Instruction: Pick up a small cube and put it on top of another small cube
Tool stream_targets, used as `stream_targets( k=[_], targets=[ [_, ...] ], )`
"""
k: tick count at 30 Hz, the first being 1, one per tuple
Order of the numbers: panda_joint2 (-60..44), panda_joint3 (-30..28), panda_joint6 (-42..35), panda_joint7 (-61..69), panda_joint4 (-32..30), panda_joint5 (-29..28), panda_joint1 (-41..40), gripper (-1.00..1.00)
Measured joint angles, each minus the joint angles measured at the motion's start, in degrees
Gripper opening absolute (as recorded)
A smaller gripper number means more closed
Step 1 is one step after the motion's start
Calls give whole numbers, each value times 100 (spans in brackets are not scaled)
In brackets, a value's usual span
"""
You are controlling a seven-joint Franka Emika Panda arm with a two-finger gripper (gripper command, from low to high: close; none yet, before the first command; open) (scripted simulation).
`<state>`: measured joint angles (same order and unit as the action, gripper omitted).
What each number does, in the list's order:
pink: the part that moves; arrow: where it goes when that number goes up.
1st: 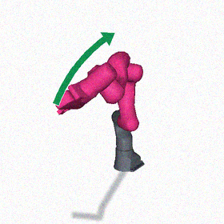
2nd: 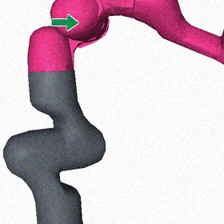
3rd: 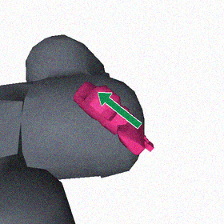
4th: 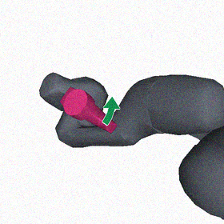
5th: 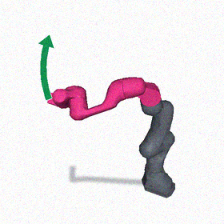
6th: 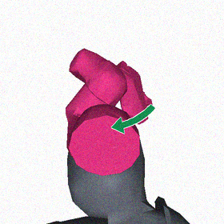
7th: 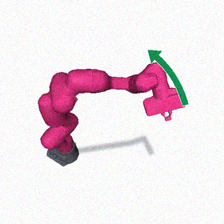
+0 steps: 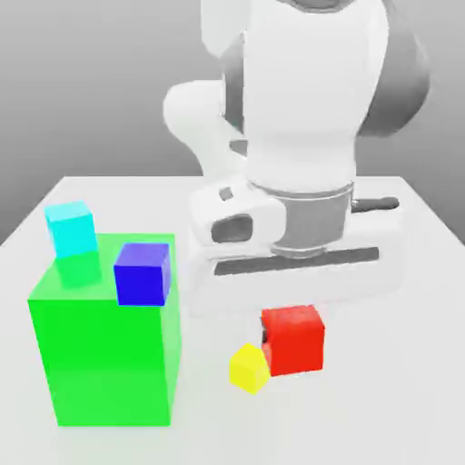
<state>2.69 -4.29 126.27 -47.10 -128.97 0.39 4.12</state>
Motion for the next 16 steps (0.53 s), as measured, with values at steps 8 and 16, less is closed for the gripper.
stream_targets(
  k=[8, 16],
  targets=[
    [1655, -277, -1057, -1820, -583, -256, -857, -100],
    [1496, -308, -243, -1997, -1238, -268, -1009, 100]
  ],
)
